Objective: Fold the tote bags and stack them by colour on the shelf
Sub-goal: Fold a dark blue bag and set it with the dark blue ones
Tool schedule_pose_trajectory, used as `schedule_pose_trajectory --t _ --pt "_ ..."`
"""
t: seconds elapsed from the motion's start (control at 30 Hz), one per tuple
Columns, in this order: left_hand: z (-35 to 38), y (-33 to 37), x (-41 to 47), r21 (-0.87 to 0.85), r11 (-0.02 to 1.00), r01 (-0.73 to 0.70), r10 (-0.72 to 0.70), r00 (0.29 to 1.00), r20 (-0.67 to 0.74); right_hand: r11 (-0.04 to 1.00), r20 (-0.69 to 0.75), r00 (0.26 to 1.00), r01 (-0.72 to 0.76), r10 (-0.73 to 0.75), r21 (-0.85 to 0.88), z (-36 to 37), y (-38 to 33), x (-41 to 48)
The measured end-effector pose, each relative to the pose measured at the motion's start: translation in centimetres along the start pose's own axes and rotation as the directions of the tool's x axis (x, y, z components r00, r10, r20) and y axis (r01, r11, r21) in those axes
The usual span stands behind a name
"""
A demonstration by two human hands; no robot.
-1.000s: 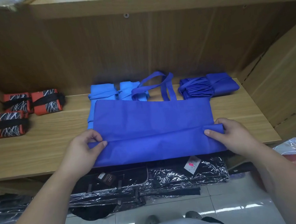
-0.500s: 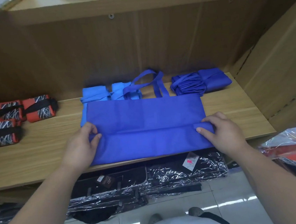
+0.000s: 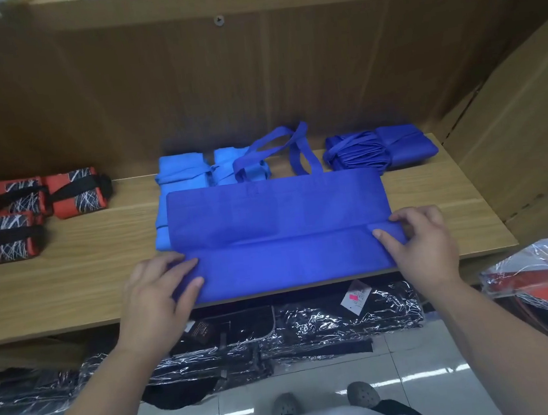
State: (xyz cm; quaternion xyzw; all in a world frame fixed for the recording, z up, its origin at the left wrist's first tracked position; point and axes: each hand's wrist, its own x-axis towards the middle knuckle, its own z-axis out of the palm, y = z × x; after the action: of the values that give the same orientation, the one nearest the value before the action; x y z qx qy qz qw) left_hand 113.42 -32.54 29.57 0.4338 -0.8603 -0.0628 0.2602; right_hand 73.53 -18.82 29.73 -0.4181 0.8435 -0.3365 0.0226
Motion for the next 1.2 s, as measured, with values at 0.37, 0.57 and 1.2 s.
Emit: schedule_pose_trajectory --t 0.37,0.57,1.2 --pt "-1.2 -0.5 -2.8 -0.248 0.956 0.155 -0.130 0.985 0.116 0.951 0.426 0.857 0.206 -0.290 0.231 -3.0 1.6 -0.7" --pt "-2.8 -0.8 -2.5 -0.468 0.797 0.382 -0.325 0.924 0.200 0.950 0.557 0.797 0.064 -0.233 0.306 -4.8 2.8 -0.3" --pt "-0.7 2.0 0.7 -0.188 0.799 0.571 -0.562 0.820 0.105 0.982 0.169 0.979 -0.135 0.111 0.133 -1.2 -0.6 1.0"
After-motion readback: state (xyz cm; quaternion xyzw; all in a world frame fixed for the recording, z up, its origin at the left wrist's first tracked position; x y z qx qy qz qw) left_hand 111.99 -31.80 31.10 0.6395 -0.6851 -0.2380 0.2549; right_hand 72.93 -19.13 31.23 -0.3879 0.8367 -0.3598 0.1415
